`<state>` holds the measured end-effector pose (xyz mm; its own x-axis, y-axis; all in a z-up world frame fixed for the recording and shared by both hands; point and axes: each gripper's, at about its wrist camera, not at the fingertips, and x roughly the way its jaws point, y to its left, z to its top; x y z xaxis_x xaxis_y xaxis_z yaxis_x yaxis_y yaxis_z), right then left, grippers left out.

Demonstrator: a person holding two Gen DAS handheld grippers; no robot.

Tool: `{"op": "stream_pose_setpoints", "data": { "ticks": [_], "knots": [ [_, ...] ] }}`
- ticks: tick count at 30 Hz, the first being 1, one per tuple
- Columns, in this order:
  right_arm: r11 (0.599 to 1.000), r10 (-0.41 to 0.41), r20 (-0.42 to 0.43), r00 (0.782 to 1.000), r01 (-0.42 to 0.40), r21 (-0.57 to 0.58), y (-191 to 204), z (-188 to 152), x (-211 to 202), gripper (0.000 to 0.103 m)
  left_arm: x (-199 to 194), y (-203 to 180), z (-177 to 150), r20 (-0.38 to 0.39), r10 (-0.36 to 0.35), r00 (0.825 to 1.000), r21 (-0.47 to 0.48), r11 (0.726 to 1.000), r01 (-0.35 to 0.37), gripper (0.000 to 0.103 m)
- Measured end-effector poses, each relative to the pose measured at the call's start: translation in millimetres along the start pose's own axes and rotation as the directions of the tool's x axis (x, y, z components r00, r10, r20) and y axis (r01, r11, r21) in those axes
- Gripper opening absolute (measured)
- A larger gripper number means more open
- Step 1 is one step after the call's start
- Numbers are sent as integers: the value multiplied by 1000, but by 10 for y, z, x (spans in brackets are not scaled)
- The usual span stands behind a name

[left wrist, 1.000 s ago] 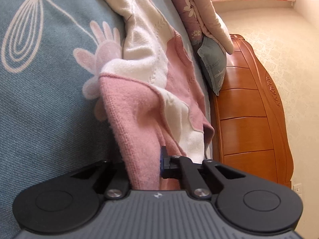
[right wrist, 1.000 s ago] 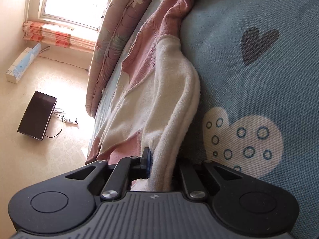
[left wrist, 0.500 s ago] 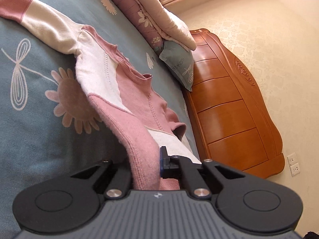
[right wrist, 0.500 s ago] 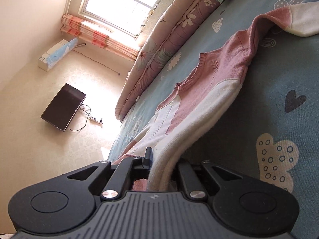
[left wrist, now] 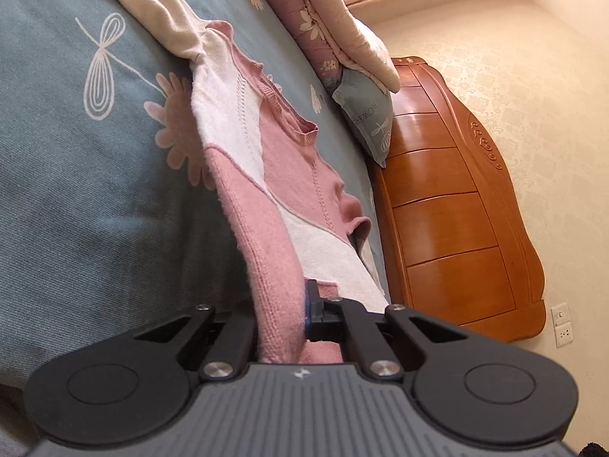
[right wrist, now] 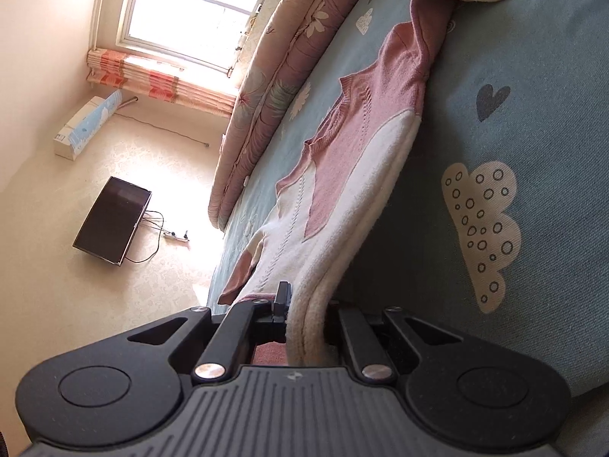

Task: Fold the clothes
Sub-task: 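Open both tools and release the sweater edges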

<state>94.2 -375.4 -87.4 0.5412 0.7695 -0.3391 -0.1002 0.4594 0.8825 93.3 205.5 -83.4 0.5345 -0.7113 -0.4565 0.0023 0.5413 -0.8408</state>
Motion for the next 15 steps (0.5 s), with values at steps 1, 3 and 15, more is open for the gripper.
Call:
{"op": "stream_pose_setpoints", "data": {
  "ticks": [1,3,15],
  "knots": [
    [999,-40,-9,999,40,-20,27,-12,-39,13,-43,-6,-10,-2,26,1000,9,1000,-26,5],
    [983,-175,-29,984,173,-64,27,-62,-76,21,-117,-7,-24,-2,117,993,33,993,-117,8],
    [860,-451,76,889,456,-231,196,-1,-52,66,-292,-802,239,183,292,939,370,864,-341,47]
  ]
}}
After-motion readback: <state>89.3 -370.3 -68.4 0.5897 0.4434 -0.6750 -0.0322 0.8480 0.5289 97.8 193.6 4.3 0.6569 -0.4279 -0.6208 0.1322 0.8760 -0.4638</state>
